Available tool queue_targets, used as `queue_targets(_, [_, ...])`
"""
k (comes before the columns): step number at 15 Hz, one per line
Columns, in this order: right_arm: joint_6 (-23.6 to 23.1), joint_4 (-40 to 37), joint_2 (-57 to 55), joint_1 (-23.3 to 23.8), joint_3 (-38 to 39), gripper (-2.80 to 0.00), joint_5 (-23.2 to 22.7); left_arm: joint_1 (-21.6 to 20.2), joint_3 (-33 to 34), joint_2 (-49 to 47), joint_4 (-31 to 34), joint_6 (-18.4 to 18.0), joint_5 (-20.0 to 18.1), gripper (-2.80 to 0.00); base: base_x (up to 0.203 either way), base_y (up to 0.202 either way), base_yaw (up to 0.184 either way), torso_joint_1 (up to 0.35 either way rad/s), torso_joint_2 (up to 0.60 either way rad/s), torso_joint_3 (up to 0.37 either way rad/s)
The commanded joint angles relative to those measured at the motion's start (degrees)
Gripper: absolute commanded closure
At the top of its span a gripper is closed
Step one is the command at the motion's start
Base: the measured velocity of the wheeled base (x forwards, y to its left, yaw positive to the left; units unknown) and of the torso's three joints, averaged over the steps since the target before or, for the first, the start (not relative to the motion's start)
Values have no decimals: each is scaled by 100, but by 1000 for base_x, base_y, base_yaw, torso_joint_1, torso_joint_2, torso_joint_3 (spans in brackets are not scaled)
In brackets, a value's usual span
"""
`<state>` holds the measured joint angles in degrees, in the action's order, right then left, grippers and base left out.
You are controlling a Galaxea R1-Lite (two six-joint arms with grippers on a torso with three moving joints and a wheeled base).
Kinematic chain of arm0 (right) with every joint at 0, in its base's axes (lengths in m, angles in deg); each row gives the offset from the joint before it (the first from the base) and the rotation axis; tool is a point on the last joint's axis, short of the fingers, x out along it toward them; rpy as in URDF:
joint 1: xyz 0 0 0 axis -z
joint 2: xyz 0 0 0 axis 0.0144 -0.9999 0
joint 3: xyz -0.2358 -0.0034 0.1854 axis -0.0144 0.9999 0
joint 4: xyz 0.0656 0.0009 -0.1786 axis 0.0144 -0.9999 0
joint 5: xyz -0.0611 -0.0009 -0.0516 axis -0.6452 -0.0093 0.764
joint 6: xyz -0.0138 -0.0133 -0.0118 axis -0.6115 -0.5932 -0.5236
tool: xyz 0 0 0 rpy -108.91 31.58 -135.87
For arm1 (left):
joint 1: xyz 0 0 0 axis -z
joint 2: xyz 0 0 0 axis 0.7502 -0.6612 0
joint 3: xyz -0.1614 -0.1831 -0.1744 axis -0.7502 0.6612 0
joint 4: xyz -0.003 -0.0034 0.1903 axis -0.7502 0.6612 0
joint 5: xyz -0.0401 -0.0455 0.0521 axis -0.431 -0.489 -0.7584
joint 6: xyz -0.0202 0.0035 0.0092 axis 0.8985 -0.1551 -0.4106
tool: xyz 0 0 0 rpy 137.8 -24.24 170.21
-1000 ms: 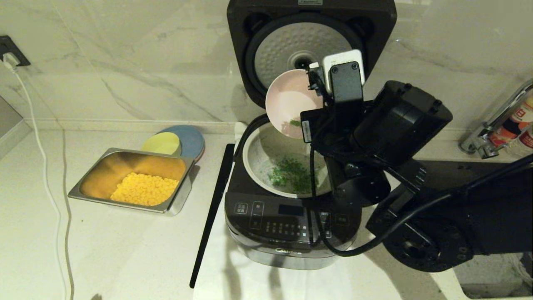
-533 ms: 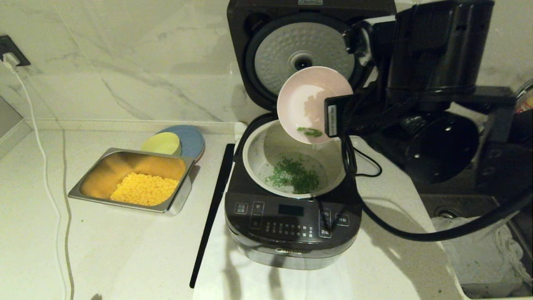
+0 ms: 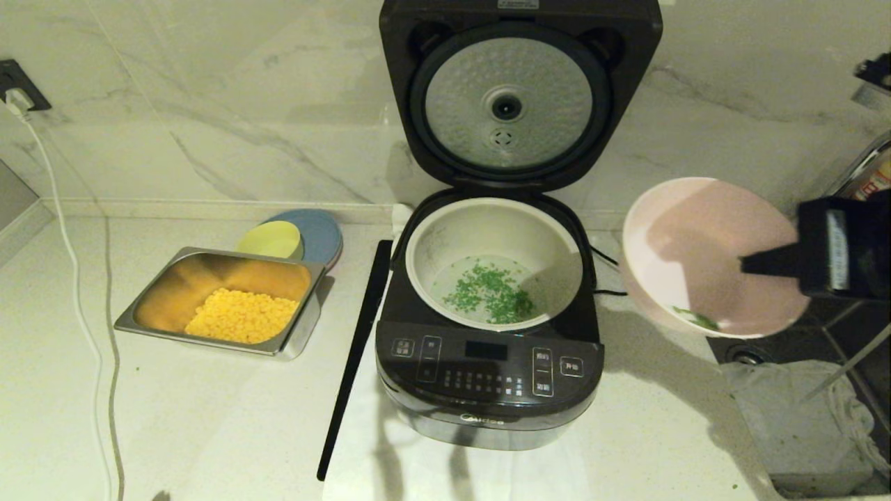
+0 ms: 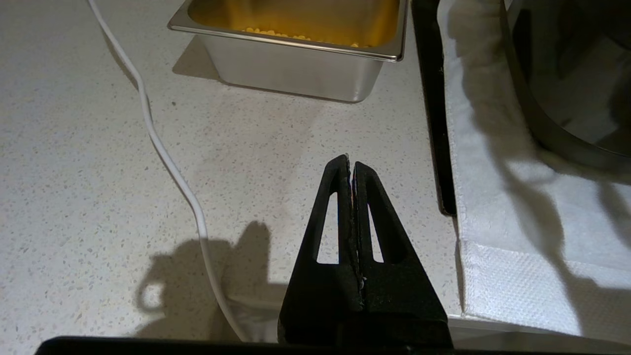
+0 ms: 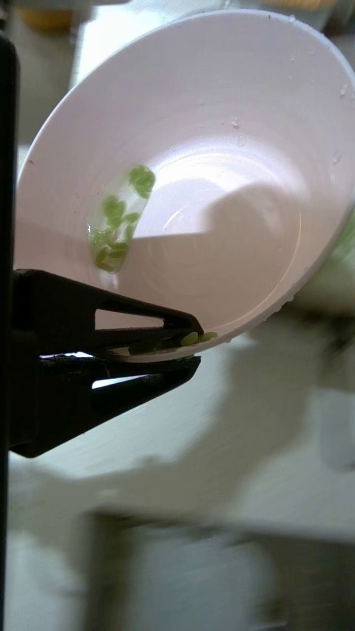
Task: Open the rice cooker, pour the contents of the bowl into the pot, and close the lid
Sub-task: Fill a bowl with water from the tap
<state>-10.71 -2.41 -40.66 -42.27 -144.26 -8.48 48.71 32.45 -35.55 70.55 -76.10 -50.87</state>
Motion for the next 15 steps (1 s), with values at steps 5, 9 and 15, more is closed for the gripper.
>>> queue_targets(5, [80, -252, 1118, 3272, 1367, 0, -1791, -1, 53, 0, -2, 1, 0, 0, 0, 0, 0, 0, 0, 0])
queue_targets(9, [64, 996, 769, 5002, 2754, 0, -2523, -1, 53, 0, -2, 1, 0, 0, 0, 0, 0, 0, 0, 0])
queue_targets(15, [-97, 2263, -180, 7519, 3690, 0, -3494, -1, 53, 0, -2, 1, 0, 0, 0, 0, 0, 0, 0, 0])
